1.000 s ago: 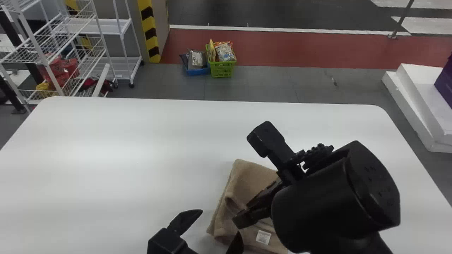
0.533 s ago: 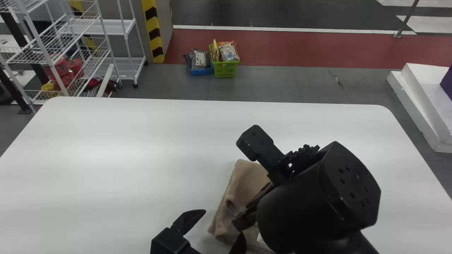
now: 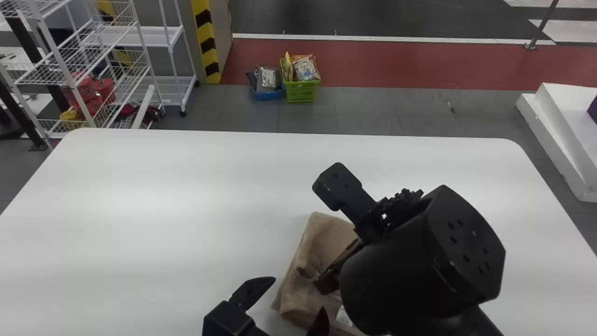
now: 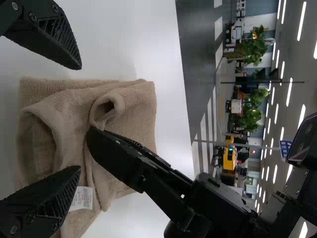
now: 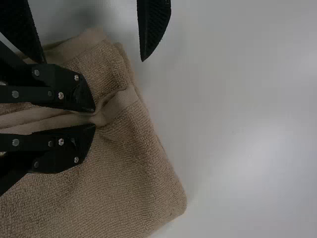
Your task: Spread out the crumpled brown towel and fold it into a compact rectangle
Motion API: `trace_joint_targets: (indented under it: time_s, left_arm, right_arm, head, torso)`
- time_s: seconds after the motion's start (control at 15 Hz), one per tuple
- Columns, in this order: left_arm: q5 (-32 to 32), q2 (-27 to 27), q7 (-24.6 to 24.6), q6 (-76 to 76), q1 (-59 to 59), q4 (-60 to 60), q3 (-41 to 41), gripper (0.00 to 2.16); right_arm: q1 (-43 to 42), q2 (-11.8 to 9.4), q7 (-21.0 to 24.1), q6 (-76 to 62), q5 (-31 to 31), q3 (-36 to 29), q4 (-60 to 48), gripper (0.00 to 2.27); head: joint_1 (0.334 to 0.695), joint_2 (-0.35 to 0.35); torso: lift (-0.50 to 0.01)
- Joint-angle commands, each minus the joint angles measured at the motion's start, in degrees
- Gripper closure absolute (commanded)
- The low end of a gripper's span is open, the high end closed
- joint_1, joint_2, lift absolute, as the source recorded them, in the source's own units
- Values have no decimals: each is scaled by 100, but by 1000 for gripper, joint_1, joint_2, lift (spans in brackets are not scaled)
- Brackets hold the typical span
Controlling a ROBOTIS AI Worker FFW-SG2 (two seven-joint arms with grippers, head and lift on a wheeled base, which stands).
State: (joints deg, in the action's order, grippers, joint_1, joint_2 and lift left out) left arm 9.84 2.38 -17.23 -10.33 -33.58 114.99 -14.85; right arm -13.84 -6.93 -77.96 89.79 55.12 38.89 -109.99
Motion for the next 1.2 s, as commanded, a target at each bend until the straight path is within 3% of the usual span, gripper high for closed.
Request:
trace_joint_targets:
  time_s: [0.0, 0.73, 1.13]
  left_arm:
    - [1, 0, 0, 0, 0, 14, -1, 100]
    - [62, -9, 18, -35, 35, -109, -36, 100]
    - [71, -9, 18, -35, 44, -117, -36, 100]
  right_arm:
    - [31, -10, -36, 30, -63, -83, -145, 1268]
    - [356, -379, -36, 30, -63, -312, -1253, 1268]
    - [550, -432, -36, 30, -89, -329, -1657, 1268]
  head:
    - [695, -11]
    - [695, -33]
    - [695, -34]
  torso:
    - [-127]
    - [-127]
    - [-127]
